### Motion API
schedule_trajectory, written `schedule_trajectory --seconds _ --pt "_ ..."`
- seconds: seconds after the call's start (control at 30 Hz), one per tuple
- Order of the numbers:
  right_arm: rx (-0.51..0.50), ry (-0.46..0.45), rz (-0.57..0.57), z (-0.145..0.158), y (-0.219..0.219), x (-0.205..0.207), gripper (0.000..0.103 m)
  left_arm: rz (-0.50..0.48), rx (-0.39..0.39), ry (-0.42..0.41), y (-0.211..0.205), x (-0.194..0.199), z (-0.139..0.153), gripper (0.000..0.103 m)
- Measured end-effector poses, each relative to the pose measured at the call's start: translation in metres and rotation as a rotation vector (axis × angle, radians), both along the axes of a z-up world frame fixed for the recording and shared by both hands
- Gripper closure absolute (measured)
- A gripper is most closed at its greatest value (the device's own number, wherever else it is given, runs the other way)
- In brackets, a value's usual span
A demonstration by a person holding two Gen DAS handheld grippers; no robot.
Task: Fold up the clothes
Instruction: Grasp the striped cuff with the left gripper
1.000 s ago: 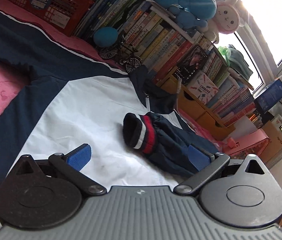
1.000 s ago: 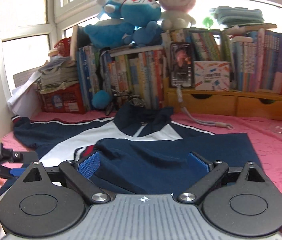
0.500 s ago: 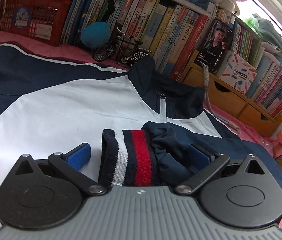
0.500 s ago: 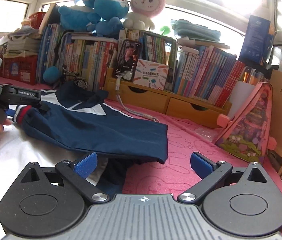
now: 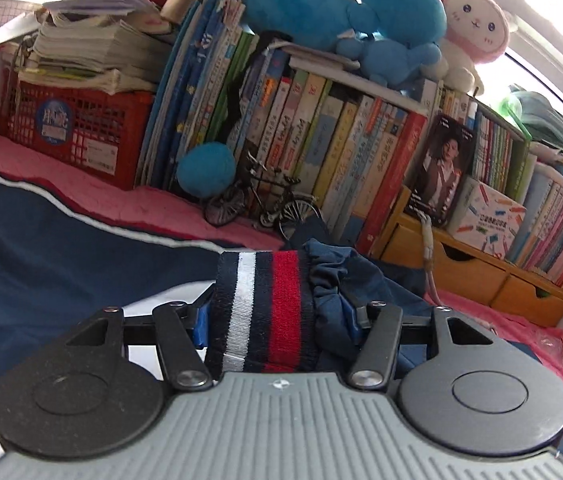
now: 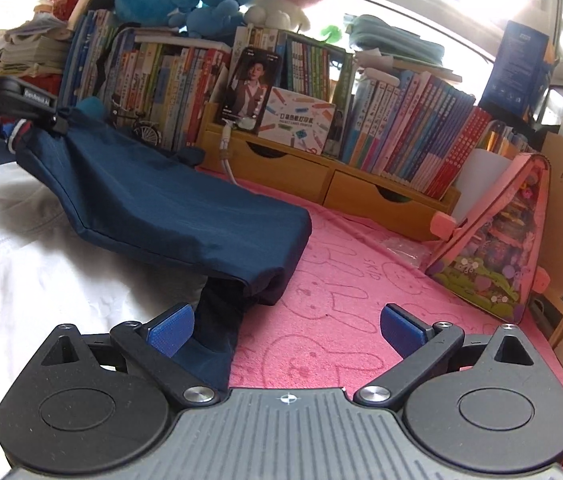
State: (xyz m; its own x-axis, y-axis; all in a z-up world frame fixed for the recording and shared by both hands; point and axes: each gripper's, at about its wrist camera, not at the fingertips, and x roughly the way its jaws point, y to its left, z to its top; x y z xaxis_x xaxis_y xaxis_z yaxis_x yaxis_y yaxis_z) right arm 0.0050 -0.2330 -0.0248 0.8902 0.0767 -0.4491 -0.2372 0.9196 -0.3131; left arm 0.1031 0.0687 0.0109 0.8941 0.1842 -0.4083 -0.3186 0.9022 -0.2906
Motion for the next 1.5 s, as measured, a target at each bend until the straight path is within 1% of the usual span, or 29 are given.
schedule_trajectory --seconds 0.07,0.17,0.23,0.33,0.43,0.47,0.53,0.6,0.67,0.7,0.73,0.77,0.83,0.9,0.97,1.0,1.07,1.1,1.13,1.17,1.2,1.23,1.3,1.33,1.37,1.4,1.43,1.47,1.5 --pt "-0.06 -0.005 0.029 -0.007 0.019 0.01 0.002 0.017 0.016 0.006 0.01 0.004 0.001 0.046" --pt "-0.212 -0.024 0.097 -0.025 0.058 0.029 0.002 0.036 0.041 0.034 0.023 0.01 -0.004 0.046" --pt "-0.282 -0.033 0.123 -0.034 0.079 0.043 0.002 0.049 0.049 0.059 0.029 0.014 -0.01 0.046" --pt "-0.288 -0.028 0.115 -0.035 0.09 0.065 0.002 0.063 0.041 0.094 0.038 0.017 -0.023 0.046" --pt "-0.26 -0.068 0.019 -0.026 0.075 0.075 0.002 0.058 0.023 0.14 0.046 0.018 -0.038 0.045" --pt "-0.231 -0.077 -0.014 -0.021 0.064 0.076 0.002 0.043 0.012 0.155 0.048 0.017 -0.043 0.045" --pt "-0.162 -0.08 -0.088 -0.012 0.033 0.077 0.001 0.017 -0.018 0.159 0.051 0.016 -0.046 0.041" --pt "-0.075 -0.025 -0.132 -0.009 0.0 0.084 0.0 -0.024 -0.037 0.165 0.052 0.015 -0.048 0.03" --pt "0.025 0.047 -0.161 -0.008 -0.03 0.092 0.0 -0.066 -0.001 0.191 0.046 0.018 -0.048 0.028" --pt "0.064 0.074 -0.169 -0.009 -0.037 0.094 0.0 -0.079 0.031 0.209 0.041 0.02 -0.047 0.028" --pt "0.066 0.083 -0.175 -0.012 -0.037 0.094 0.0 -0.081 0.054 0.224 0.038 0.021 -0.047 0.028" --pt "0.053 0.085 -0.18 -0.015 -0.036 0.093 0.0 -0.082 0.068 0.235 0.035 0.023 -0.048 0.028" --pt "-0.044 0.039 -0.16 -0.02 -0.018 0.084 0.001 -0.089 0.087 0.248 0.031 0.026 -0.048 0.027" --pt "-0.138 -0.016 -0.078 -0.022 0.006 0.071 0.001 -0.093 0.105 0.261 0.028 0.028 -0.049 0.025" --pt "-0.222 -0.074 0.018 -0.024 0.031 0.058 0.001 -0.093 0.123 0.271 0.025 0.03 -0.049 0.024" --pt "-0.27 -0.102 0.041 -0.027 0.042 0.054 0.001 -0.094 0.125 0.272 0.024 0.03 -0.049 0.024" --pt "-0.347 -0.139 0.044 -0.033 0.053 0.052 0.002 -0.091 0.118 0.269 0.027 0.032 -0.05 0.023" --pt "-0.366 -0.142 0.016 -0.035 0.052 0.055 0.004 -0.091 0.112 0.266 0.029 0.032 -0.05 0.023" --pt "-0.365 -0.135 -0.026 -0.037 0.045 0.058 0.004 -0.091 0.111 0.266 0.03 0.033 -0.05 0.023" --pt "-0.357 -0.123 -0.073 -0.038 0.036 0.06 0.009 -0.092 0.112 0.266 0.031 0.034 -0.05 0.023" --pt "-0.361 -0.116 -0.131 -0.041 0.026 0.062 0.017 -0.093 0.113 0.267 0.032 0.035 -0.05 0.023" --pt "-0.331 -0.089 -0.134 -0.04 0.012 0.063 0.016 -0.097 0.119 0.271 0.031 0.036 -0.05 0.023" --pt "-0.285 -0.073 -0.132 -0.037 0.003 0.06 0.017 -0.101 0.141 0.283 0.028 0.038 -0.051 0.022" --pt "-0.305 -0.083 -0.132 -0.038 0.004 0.058 0.017 -0.101 0.154 0.291 0.027 0.039 -0.051 0.021" --pt "-0.348 -0.102 -0.131 -0.043 0.009 0.056 0.018 -0.102 0.159 0.294 0.026 0.039 -0.051 0.021" --pt "-0.379 -0.114 -0.129 -0.047 0.013 0.054 0.021 -0.105 0.159 0.293 0.027 0.039 -0.051 0.021" --pt "-0.385 -0.113 -0.125 -0.049 0.015 0.053 0.025 -0.119 0.157 0.29 0.029 0.038 -0.05 0.021" --pt "-0.373 -0.1 -0.12 -0.048 0.015 0.053 0.031 -0.134 0.156 0.286 0.031 0.036 -0.049 0.022" --pt "-0.356 -0.086 -0.116 -0.048 0.013 0.052 0.034 -0.155 0.152 0.281 0.034 0.033 -0.047 0.022"
